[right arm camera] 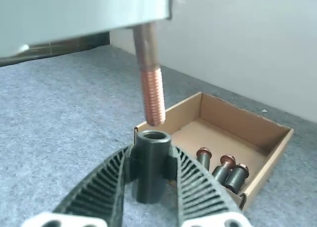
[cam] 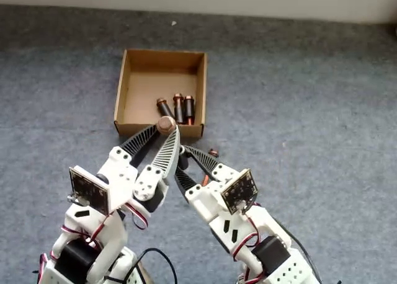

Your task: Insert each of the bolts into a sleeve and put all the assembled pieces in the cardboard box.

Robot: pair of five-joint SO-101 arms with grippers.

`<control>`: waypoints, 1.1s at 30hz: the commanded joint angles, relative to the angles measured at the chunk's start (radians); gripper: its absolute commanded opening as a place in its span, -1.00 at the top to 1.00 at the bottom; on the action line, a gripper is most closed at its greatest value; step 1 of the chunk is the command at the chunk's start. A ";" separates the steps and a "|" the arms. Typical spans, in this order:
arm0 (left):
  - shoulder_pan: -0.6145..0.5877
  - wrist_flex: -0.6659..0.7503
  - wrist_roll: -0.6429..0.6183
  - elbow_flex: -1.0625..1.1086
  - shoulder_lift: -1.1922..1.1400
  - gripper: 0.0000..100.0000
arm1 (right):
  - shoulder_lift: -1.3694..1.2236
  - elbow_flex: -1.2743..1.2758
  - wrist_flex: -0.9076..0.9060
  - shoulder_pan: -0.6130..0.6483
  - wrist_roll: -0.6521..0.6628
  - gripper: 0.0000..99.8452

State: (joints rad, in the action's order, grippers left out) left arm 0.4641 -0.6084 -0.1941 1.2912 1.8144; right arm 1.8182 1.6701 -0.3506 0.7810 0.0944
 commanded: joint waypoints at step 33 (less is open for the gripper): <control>-0.005 -0.115 -0.011 0.044 0.008 0.97 | 0.012 0.143 0.189 0.012 0.207 0.99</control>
State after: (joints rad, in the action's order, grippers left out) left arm 0.4826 -0.7142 -0.2002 1.3372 1.8159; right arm 1.8167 1.6701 -0.1941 0.7871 0.2908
